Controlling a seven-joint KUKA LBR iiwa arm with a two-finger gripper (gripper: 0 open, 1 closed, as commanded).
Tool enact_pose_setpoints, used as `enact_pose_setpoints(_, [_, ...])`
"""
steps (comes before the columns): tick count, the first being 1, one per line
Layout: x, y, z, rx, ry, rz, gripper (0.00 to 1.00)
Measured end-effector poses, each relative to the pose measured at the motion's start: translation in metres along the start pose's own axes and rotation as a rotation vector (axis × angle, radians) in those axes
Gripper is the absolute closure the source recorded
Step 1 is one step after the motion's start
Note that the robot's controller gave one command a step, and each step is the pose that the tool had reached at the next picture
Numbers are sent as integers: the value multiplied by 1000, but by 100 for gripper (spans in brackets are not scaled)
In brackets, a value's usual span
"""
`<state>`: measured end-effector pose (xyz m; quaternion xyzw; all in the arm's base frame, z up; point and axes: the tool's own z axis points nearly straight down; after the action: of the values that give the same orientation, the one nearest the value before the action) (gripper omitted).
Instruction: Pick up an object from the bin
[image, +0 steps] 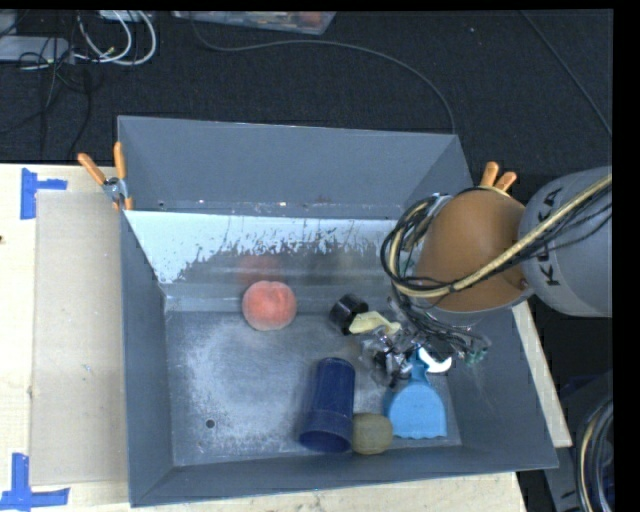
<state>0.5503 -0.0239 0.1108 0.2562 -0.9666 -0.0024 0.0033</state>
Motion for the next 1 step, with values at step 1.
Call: enact_pose_setpoints(1, [0, 0, -14, 1, -2, 1, 100])
